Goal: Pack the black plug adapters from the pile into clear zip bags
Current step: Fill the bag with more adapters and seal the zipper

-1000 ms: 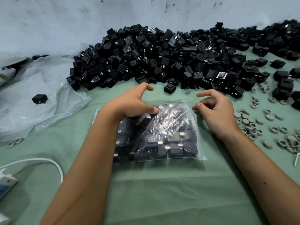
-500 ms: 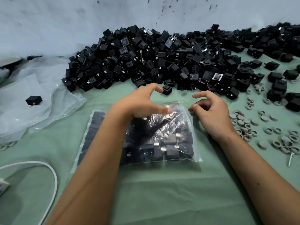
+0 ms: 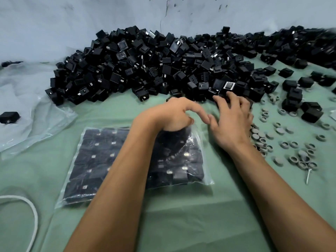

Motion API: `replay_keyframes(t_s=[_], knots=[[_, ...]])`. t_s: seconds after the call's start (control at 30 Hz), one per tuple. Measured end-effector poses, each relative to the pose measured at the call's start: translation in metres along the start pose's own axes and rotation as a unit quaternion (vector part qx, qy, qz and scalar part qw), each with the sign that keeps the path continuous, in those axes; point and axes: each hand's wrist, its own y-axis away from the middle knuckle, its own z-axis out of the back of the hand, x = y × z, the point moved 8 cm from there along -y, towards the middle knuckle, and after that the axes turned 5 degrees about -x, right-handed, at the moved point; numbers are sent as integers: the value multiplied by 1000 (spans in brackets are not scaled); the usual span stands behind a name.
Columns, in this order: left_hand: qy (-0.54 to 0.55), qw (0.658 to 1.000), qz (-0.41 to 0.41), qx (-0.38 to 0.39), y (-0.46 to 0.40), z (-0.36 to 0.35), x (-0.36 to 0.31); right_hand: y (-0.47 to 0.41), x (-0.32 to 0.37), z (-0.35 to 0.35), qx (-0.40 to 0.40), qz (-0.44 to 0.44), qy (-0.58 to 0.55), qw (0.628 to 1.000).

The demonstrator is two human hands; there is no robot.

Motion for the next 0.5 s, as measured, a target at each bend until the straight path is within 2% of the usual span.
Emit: replay_keyframes(t_s=[0.1, 0.17, 0.27, 0.37, 0.5], knots=[[-20, 1000, 4, 23, -2, -4, -2, -4, 5, -12, 53, 13, 35, 998], [-10, 1000, 1, 26, 0, -4, -3, -6, 7, -11, 35, 19, 35, 999], [-12, 1000, 4, 26, 6, 1, -3, -3, 8, 2, -32, 14, -56, 998], [-7, 1000, 0, 25, 11, 7, -4, 3, 6, 5, -24, 3, -150, 988], [-6, 999, -4, 44, 16, 8, -3, 17, 6, 10, -20, 42, -174, 984]])
